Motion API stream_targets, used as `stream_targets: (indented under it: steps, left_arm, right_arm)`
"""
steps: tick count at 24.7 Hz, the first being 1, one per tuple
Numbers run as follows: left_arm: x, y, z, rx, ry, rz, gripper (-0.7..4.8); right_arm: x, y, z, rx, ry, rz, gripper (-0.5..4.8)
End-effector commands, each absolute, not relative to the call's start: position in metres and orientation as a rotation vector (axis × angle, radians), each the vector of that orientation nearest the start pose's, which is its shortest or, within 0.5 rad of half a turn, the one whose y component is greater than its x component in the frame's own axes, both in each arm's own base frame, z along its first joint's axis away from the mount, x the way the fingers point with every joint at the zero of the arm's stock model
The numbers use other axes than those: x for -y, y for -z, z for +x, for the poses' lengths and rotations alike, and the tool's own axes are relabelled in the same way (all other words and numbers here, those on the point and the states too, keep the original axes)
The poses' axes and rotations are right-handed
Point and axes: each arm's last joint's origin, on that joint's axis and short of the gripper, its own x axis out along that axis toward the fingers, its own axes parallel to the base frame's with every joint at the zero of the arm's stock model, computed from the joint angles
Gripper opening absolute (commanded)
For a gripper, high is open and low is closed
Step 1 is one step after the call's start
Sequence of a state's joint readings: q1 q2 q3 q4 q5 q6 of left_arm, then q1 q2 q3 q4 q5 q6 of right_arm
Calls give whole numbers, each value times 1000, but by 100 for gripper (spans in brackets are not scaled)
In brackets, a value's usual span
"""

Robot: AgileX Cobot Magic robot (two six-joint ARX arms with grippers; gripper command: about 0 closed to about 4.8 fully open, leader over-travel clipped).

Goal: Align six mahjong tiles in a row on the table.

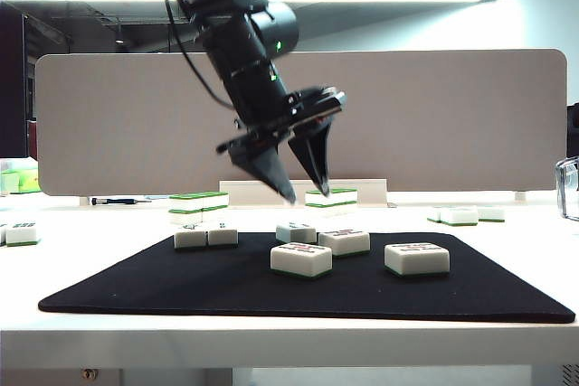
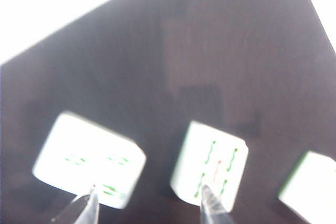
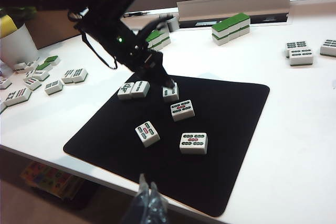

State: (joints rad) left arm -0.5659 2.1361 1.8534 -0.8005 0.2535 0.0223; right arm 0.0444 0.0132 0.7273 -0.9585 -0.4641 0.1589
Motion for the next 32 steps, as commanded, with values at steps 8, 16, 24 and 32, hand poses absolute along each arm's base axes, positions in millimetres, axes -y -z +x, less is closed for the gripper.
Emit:
stream_targets:
  steps: [8,16,24,32]
  left_arm:
    - [253,-217,390,-944,854,599,377]
    - [255,-201,395,-968,838,613,358]
    - [255,-196,396,-983,828,614,236]
    - [244,-204,403,-1003,711,684,236]
  right_arm:
    - [-12,-291,-11,-253,-489,198,-1]
    - [-12,-291,-11,-253,-488,198,-1]
    - [-12,-291,-10,-253,-488,198,-1]
    - [-12,-291,-11,-253,-488,198,-1]
